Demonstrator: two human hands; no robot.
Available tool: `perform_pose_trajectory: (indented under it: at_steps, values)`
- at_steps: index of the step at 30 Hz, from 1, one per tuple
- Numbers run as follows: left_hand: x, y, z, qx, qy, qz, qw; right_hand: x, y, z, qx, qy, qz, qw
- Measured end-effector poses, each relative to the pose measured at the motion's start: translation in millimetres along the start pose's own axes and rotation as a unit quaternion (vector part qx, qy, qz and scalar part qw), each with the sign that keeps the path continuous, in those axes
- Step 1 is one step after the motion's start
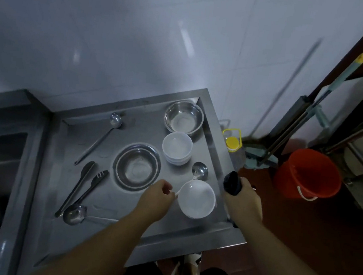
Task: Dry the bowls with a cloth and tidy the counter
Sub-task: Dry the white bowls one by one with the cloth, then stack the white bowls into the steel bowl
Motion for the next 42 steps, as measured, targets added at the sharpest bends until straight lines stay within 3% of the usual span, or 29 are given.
perform_pose_trajectory:
  at_steps: [8, 16, 30, 37, 42]
  values:
    - [25, -70, -34, -0.138, 0.047, 0.031, 0.989, 5, 9, -92, 0.072, -0.147, 0.018, 0.986]
    - [46, -144, -130, -0.165, 0.016, 0.052, 0.985, 66, 110, -204, 0.16, -0.325, -0.057, 0.93]
    - [87, -222, -332, -0.153, -0.036, 0.018, 0.987, 211, 355, -193, 0.32, -0.335, -0.264, 0.846]
    - [101, -221, -372, -0.148, -0.045, -0.005, 0.988, 243, 422, -183, 0.348, -0.339, -0.314, 0.816]
    - [114, -217, -401, -0.127, -0.064, -0.016, 0.99, 265, 466, -180, 0.392, -0.382, -0.301, 0.781]
Point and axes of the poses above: each hand's wrist, its own x-axis away from the middle knuckle, its own y-axis out of the palm, z = x × y, the point moved 7 cm from there along -x, towards the middle knuckle, and after that the axes turned 2 degrees about -y, right-handed, at the moved point
